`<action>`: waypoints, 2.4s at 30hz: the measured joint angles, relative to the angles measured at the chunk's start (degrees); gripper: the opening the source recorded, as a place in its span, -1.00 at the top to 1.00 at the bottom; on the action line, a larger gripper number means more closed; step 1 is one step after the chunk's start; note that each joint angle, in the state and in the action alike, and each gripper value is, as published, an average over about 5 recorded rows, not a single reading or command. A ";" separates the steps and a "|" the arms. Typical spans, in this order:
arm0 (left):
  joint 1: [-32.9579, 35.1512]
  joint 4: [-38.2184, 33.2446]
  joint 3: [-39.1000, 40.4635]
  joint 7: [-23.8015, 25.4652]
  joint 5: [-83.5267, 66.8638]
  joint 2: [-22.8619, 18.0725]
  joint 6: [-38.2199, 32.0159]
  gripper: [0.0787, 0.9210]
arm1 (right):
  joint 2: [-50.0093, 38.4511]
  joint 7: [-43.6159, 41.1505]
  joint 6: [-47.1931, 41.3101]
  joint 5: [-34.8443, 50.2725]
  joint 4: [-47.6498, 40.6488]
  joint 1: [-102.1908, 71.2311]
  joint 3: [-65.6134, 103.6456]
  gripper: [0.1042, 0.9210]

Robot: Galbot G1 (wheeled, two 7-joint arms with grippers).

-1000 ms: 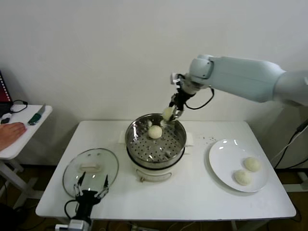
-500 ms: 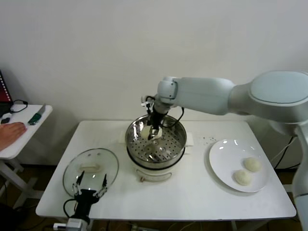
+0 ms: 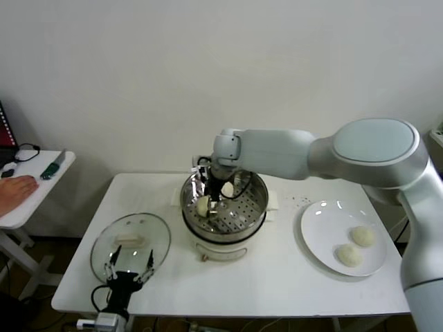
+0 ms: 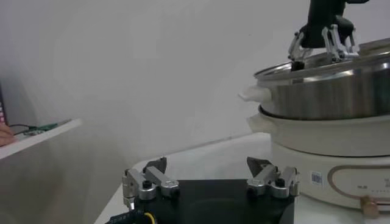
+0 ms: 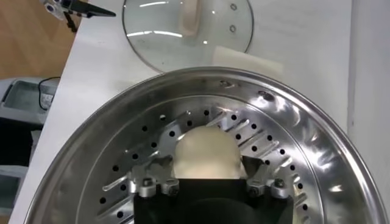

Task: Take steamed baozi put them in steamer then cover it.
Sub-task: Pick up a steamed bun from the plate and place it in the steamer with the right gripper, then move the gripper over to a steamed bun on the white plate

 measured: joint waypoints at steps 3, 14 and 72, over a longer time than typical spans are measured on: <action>-0.01 -0.02 0.02 0.00 0.00 0.00 0.06 -0.77 | -0.13 -0.26 -0.03 -0.40 0.18 0.11 0.28 -0.76; 0.13 -0.15 0.06 -0.01 0.00 -0.07 0.24 -0.77 | -4.87 -4.13 1.85 -3.15 3.40 4.92 -0.33 -0.76; 3.06 -0.64 -2.72 -0.39 2.85 -2.75 1.47 -0.77 | -53.58 -13.37 11.67 -49.38 11.96 -24.67 25.22 -0.76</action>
